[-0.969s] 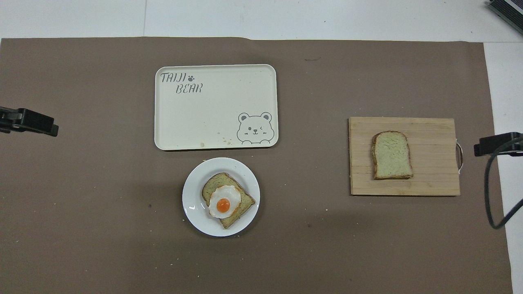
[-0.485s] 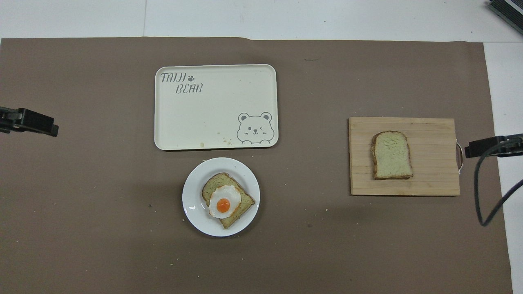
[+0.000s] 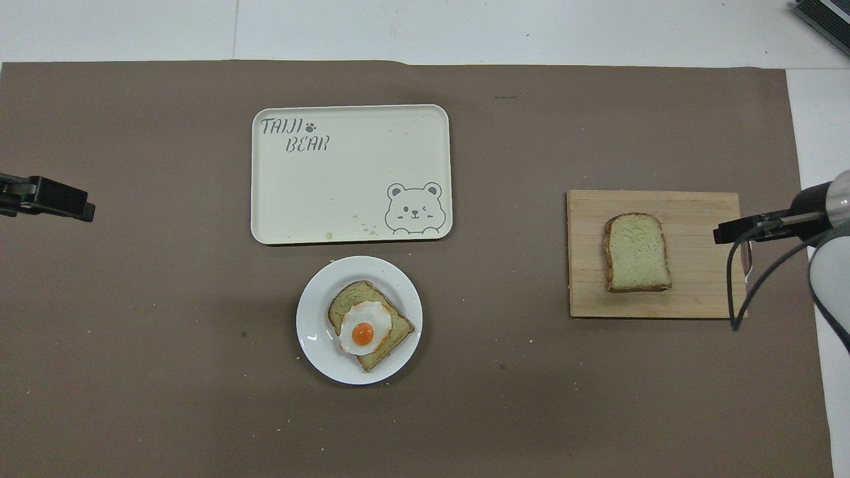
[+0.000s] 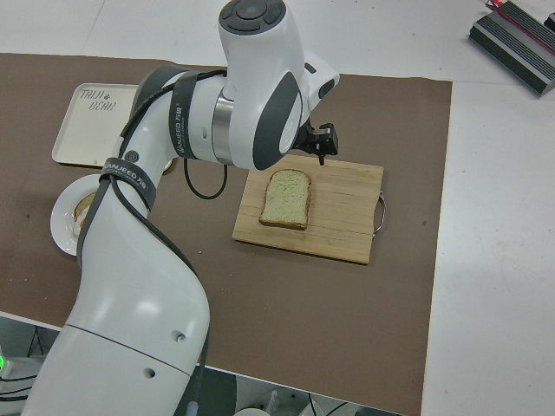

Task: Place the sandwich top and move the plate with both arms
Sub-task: 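Reach the right gripper to the bread slice on the wooden board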

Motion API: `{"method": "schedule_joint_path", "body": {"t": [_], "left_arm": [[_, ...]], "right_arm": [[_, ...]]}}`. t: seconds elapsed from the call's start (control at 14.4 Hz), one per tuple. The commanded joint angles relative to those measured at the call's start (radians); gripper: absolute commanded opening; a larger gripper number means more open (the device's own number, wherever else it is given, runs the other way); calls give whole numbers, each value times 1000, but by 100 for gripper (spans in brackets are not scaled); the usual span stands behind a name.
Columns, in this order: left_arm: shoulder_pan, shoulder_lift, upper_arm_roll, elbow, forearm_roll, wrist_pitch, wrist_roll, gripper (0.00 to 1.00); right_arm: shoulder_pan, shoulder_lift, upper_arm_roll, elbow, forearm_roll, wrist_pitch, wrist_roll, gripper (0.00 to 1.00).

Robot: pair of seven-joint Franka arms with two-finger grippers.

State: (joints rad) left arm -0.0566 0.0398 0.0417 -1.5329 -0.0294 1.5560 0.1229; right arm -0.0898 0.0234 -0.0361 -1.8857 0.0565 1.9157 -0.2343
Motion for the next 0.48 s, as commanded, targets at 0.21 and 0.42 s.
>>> {"method": "schedule_joint_path", "body": {"t": [0.21, 0.42], "left_arm": [[14, -20, -11, -16, 8, -10, -8, 100], [14, -20, -11, -16, 8, -10, -6, 100]], "right_arm": [[-18, 78, 7, -108, 55, 195, -63, 100], [-18, 95, 7, -174, 94, 287, -86, 100]]}}
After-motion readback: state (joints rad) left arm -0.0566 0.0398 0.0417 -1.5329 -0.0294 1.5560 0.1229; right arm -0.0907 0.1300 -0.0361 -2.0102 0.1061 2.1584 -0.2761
